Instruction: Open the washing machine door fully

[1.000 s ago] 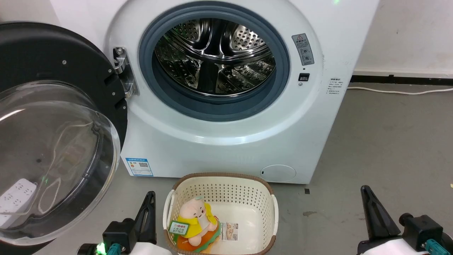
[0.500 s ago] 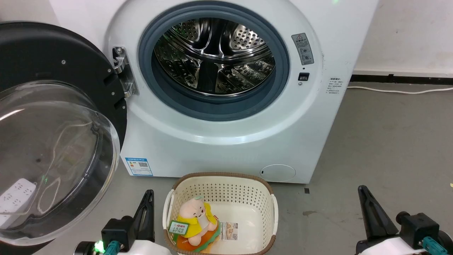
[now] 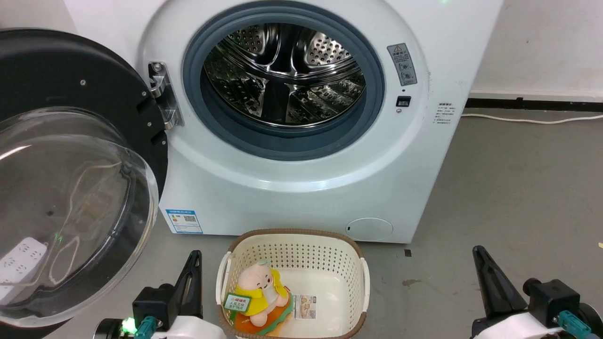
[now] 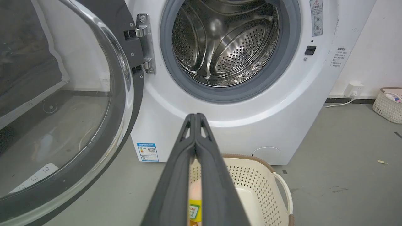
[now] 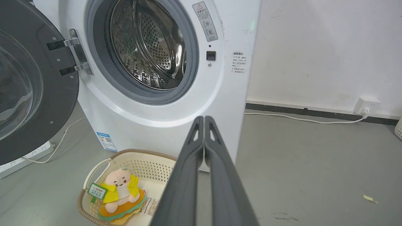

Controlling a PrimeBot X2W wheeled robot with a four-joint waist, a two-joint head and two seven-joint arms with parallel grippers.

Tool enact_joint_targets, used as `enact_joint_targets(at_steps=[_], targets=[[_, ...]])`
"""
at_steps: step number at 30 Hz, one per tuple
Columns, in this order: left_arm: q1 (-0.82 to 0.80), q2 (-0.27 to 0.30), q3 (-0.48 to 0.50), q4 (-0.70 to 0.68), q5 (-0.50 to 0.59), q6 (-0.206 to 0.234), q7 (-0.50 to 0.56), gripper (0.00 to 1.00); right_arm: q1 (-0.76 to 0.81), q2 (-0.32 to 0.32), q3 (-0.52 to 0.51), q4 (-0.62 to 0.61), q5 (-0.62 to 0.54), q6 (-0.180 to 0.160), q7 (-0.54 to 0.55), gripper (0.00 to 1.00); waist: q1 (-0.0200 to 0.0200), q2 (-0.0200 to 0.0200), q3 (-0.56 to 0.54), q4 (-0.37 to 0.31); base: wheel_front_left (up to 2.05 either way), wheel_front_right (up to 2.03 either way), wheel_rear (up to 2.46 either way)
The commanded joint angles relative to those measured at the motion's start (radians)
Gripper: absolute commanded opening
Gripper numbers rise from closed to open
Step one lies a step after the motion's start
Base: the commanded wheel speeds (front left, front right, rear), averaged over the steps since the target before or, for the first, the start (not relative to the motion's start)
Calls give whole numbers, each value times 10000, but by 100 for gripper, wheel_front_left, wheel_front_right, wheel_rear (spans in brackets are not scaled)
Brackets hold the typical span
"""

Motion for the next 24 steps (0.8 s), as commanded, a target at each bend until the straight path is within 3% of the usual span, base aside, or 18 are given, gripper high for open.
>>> enact_joint_targets(at_steps=[1, 24], targets=[[-115, -62, 47, -74, 118, -67, 67, 0, -186, 18, 13, -65, -92, 4, 63, 0, 0, 0, 2, -2, 0, 0, 0], [-169, -98, 291, -336, 399, -195, 516, 0, -277, 26, 97, -236, -276, 6, 513, 0, 0, 0, 30, -41, 0, 0, 0]])
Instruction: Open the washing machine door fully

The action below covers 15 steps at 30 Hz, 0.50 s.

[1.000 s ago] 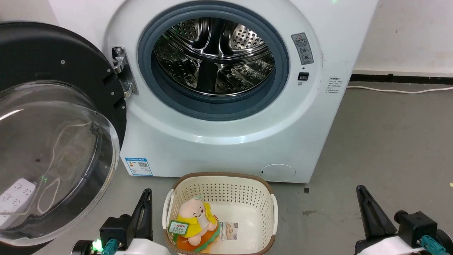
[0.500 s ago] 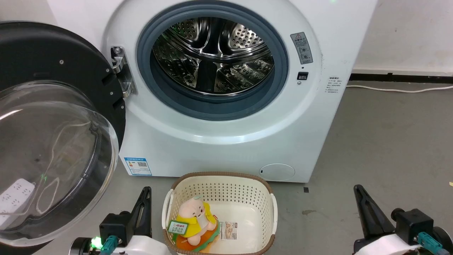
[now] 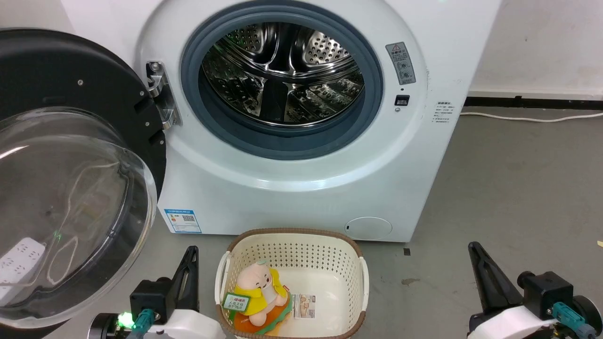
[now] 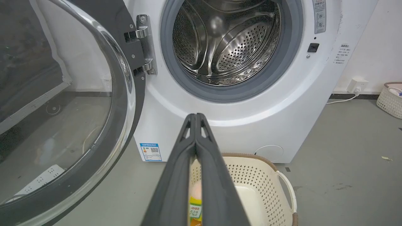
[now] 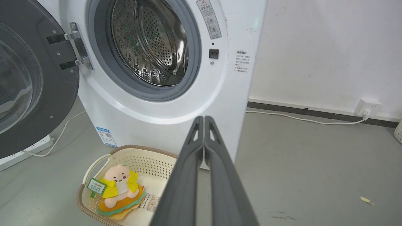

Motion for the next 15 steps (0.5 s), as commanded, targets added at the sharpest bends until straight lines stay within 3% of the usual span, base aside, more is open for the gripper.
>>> enact_joint_targets(at_steps=[1, 15], targets=[[-109, -2, 28, -78, 81, -34, 44, 0, -116, 26, 24, -92, -85, 6, 58, 0, 0, 0, 1, -1, 0, 0, 0], [-143, -25, 183, -245, 260, -116, 330, 0, -174, 31, 78, -201, -203, 7, 345, 0, 0, 0, 18, -26, 0, 0, 0]])
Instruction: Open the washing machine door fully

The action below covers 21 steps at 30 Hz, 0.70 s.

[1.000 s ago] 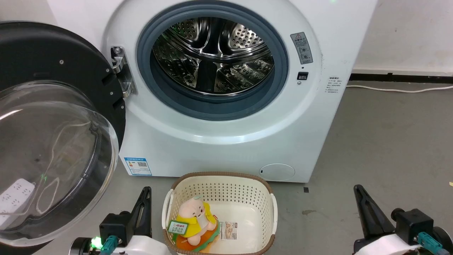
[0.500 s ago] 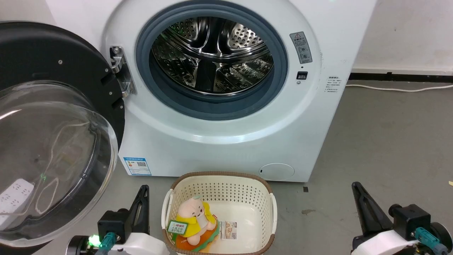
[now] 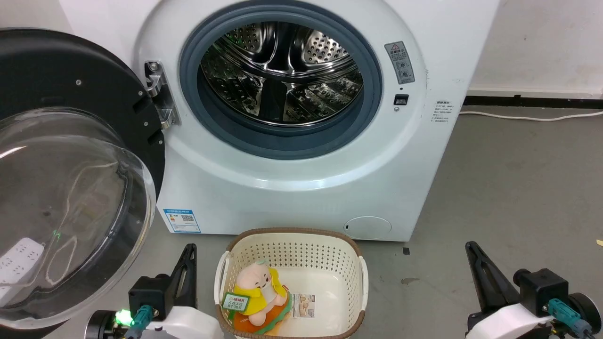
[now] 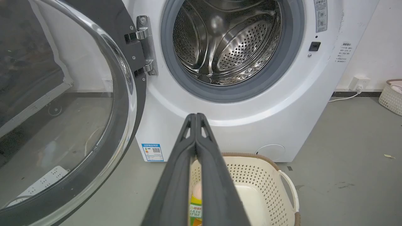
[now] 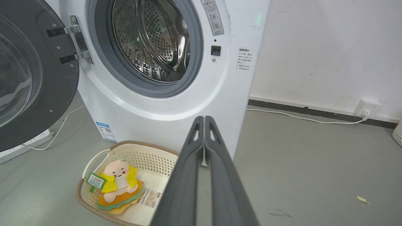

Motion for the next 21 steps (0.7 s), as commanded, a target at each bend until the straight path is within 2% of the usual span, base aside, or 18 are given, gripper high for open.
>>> enact_joint_targets(at_steps=[1, 21], targets=[[-116, -4, 67, -82, 104, -35, 77, 0, -164, 31, 20, -62, -46, 5, 26, 0, 0, 0, 1, -1, 0, 0, 0], [-165, -37, 290, -321, 360, -152, 487, 0, -248, 38, 97, -218, -214, 7, 436, 0, -1, 0, 26, -37, 0, 0, 0]])
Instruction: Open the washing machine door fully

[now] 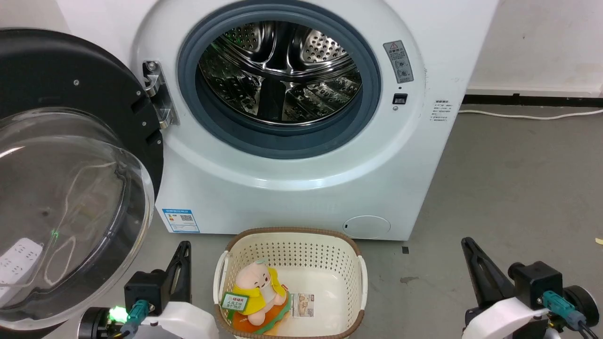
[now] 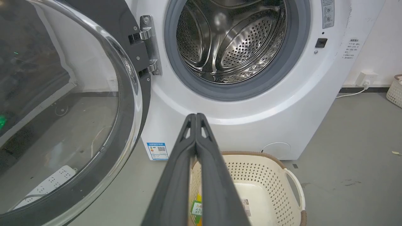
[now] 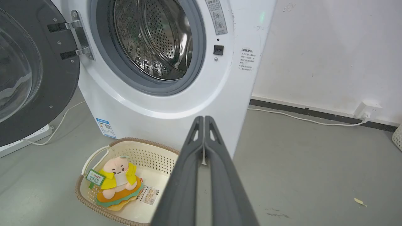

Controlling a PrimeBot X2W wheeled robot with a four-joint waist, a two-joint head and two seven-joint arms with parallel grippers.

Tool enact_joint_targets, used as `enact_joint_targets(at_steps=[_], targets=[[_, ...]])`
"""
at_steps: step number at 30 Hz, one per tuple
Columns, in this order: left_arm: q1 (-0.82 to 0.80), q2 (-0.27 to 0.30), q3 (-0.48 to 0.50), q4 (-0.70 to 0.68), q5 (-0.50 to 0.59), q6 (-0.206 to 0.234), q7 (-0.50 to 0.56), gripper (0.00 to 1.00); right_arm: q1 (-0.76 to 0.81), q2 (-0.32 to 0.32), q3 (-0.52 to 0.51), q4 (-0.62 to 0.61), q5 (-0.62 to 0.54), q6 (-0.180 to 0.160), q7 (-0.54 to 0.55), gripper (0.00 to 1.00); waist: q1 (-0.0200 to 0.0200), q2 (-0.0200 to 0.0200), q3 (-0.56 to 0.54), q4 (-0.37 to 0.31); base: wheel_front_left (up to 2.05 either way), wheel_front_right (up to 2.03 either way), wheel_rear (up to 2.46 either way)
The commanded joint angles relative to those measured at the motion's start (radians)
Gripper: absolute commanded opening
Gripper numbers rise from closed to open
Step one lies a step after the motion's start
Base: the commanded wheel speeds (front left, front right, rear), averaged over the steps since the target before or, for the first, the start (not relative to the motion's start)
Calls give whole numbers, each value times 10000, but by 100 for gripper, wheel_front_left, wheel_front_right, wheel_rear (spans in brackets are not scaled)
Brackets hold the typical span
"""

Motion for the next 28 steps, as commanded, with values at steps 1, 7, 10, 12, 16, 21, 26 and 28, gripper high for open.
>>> enact_joint_targets(at_steps=[1, 7, 10, 12, 16, 21, 26, 28], targets=[[-140, -7, 44, -80, 101, -60, 78, 0, -94, 39, 30, -89, -64, 7, 56, 0, 0, 0, 2, -2, 0, 0, 0], [-154, -16, 111, -151, 177, -95, 200, 0, -119, 41, 53, -136, -114, 7, 178, 0, 0, 0, 9, -12, 0, 0, 0], [-162, -21, 144, -187, 216, -113, 261, 0, -132, 42, 65, -159, -139, 8, 240, 0, 0, 0, 13, -18, 0, 0, 0], [-167, -25, 166, -211, 242, -124, 302, 0, -140, 43, 72, -174, -156, 8, 281, 0, 0, 0, 15, -21, 0, 0, 0], [-171, -28, 187, -233, 266, -135, 340, 0, -148, 43, 80, -189, -172, 8, 319, 0, 0, 0, 18, -25, 0, 0, 0], [-171, -28, 187, -233, 266, -135, 340, 0, -148, 43, 80, -189, -172, 8, 319, 0, 0, 0, 18, -25, 0, 0, 0], [-171, -28, 187, -233, 266, -135, 340, 0, -148, 43, 80, -189, -172, 8, 319, 0, 0, 0, 18, -25, 0, 0, 0], [-171, -28, 187, -233, 266, -135, 340, 0, -148, 43, 80, -189, -172, 8, 319, 0, 0, 0, 18, -25, 0, 0, 0]])
